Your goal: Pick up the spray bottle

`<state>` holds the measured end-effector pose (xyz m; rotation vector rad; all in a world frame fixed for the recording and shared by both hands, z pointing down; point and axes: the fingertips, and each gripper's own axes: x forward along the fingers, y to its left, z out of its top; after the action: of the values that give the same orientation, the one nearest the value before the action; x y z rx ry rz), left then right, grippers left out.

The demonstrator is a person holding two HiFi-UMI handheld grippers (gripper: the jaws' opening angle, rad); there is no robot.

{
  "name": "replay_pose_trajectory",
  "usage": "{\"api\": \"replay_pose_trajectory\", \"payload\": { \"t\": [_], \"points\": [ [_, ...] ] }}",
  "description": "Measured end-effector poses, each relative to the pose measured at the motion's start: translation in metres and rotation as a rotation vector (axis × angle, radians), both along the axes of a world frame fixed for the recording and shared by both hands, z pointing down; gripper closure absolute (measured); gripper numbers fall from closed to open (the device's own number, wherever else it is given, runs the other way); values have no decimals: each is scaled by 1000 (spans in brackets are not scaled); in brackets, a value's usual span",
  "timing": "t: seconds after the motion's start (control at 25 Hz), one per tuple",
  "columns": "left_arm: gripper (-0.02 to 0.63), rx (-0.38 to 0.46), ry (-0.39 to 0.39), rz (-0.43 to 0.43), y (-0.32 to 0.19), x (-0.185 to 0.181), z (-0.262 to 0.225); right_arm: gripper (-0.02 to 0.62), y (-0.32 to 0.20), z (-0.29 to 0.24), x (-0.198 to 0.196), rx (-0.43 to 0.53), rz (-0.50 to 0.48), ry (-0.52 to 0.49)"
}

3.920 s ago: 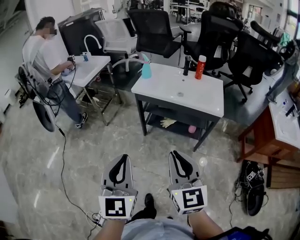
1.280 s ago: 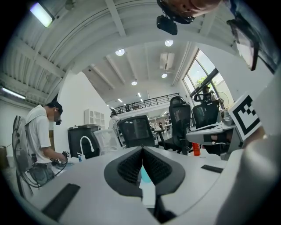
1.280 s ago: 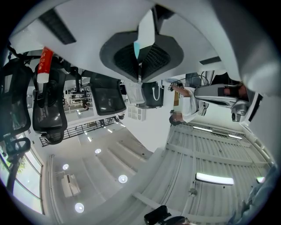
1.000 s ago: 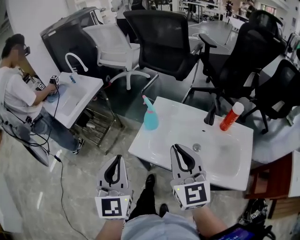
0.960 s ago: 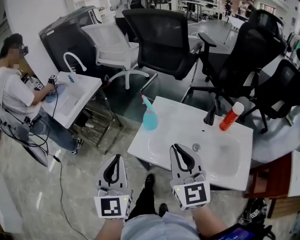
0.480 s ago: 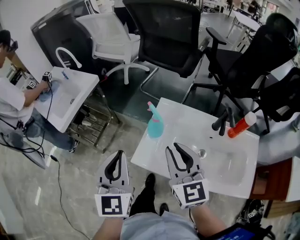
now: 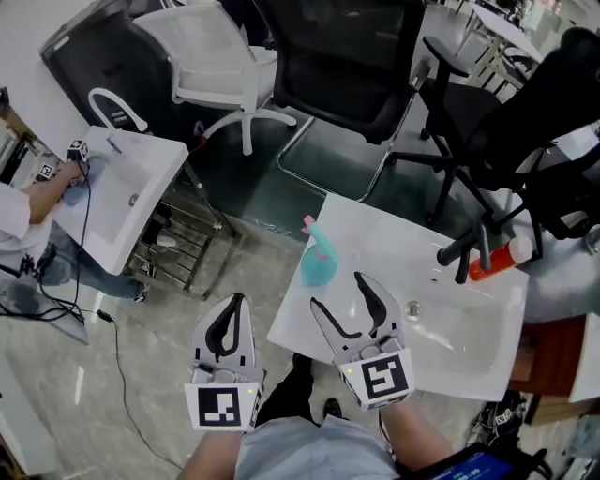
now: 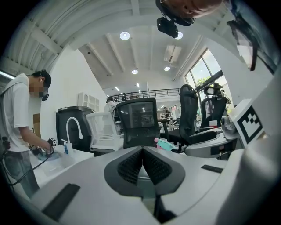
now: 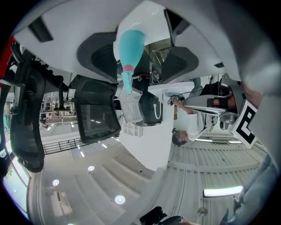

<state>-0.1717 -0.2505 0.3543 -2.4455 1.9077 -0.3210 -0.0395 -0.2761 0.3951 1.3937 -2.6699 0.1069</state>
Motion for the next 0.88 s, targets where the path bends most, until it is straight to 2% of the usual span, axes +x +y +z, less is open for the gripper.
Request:
{"api": "replay_pose_trajectory", "payload": {
  "t": [0.08,0.36,0.52,0.68,0.88],
  "points": [
    [591,-9,7,1,-11,-3,2,268,-13,2,-1,7,24,0],
    [591,-33,11,11,-44,-16,13,276,-46,21,-8,-64,36,25],
    [591,-47,-15,22,-63,-24,21,279,-63,31,-12,-84,45,33],
    [591,-52,18,17,-80,-27,22,285,-77,37,-16,-95,49,27],
    [591,-70,-18,21,-91,-31,29,291,-86,47,-20,-116,43,32]
  ]
}}
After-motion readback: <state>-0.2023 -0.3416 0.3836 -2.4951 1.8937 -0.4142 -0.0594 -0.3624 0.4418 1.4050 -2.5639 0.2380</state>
